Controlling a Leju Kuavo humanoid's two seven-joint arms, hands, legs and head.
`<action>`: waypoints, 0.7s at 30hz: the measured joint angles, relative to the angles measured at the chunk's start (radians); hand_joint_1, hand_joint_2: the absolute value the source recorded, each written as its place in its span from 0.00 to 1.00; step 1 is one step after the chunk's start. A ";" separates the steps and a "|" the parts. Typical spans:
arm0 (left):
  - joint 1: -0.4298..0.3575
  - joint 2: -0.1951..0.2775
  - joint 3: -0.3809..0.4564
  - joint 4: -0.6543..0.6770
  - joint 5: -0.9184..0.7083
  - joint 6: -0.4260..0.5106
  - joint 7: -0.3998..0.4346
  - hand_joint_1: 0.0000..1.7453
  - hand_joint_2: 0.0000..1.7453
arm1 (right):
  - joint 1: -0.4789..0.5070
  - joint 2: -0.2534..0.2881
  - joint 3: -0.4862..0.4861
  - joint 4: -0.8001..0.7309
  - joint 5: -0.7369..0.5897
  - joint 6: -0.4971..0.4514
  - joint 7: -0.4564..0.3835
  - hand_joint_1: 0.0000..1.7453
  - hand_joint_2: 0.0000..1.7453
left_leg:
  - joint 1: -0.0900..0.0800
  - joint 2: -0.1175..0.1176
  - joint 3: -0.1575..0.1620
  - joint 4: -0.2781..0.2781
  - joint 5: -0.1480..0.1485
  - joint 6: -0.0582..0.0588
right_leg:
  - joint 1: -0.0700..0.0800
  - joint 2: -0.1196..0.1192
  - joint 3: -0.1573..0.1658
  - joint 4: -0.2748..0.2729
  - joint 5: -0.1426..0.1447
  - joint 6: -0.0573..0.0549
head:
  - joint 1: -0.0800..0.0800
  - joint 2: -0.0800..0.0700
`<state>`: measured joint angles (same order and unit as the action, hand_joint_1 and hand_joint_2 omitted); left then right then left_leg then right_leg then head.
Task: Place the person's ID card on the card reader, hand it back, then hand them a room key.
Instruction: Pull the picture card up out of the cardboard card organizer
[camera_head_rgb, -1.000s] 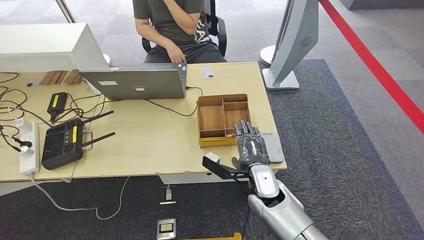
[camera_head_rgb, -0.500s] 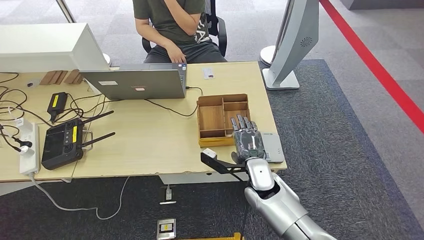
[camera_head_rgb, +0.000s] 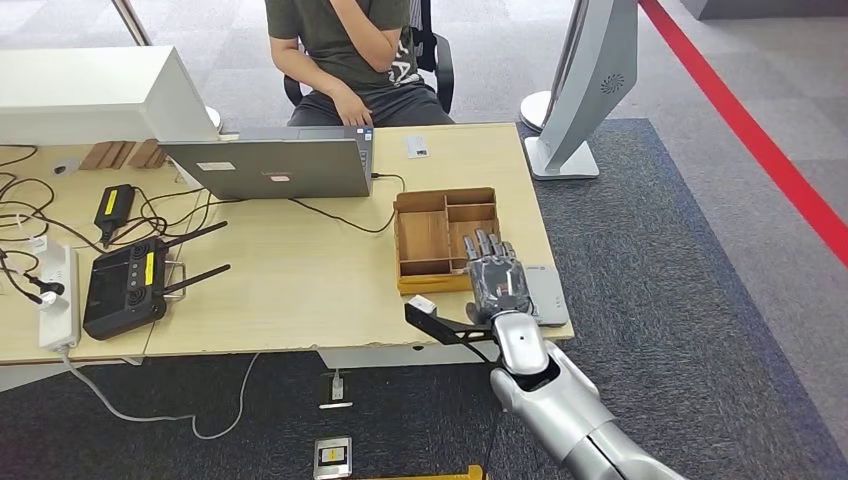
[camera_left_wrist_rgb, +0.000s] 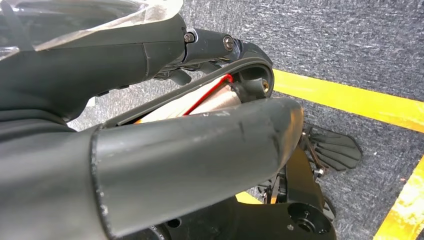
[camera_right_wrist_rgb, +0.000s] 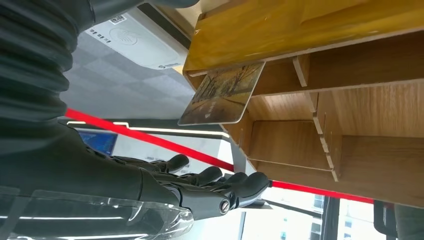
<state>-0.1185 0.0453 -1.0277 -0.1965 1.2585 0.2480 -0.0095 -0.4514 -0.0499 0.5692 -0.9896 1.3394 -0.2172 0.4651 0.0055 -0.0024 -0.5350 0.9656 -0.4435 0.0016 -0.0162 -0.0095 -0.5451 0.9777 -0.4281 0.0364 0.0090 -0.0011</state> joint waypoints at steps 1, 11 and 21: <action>0.000 0.000 0.000 0.000 0.000 0.001 0.000 0.00 0.00 | -0.001 0.002 0.000 0.005 0.000 0.000 -0.001 0.00 1.00 | 0.000 0.000 0.000 0.000 0.000 0.000 | 0.000 0.000 0.000 0.000 0.000 0.000 | 0.000 0.000; 0.000 -0.006 0.000 0.000 0.008 0.009 0.002 0.00 0.00 | -0.003 0.018 0.001 0.039 0.023 0.002 0.005 0.90 1.00 | 0.000 0.000 0.000 0.000 0.000 0.000 | 0.000 0.000 0.000 0.000 0.000 0.000 | 0.000 0.000; 0.001 -0.007 0.000 0.000 0.009 0.012 -0.003 0.00 0.00 | -0.034 0.006 -0.002 0.058 0.105 0.007 0.023 1.00 1.00 | 0.000 0.000 0.000 0.000 0.000 0.000 | 0.000 0.000 0.000 0.000 0.000 0.000 | 0.000 0.000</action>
<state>-0.1179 0.0381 -1.0277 -0.1965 1.2673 0.2597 -0.0122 -0.4851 -0.0441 0.5674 -0.9313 1.4443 -0.2106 0.4879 0.0054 -0.0023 -0.5345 0.9659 -0.4434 0.0016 -0.0162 -0.0095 -0.5449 0.9776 -0.4279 0.0365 0.0089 -0.0011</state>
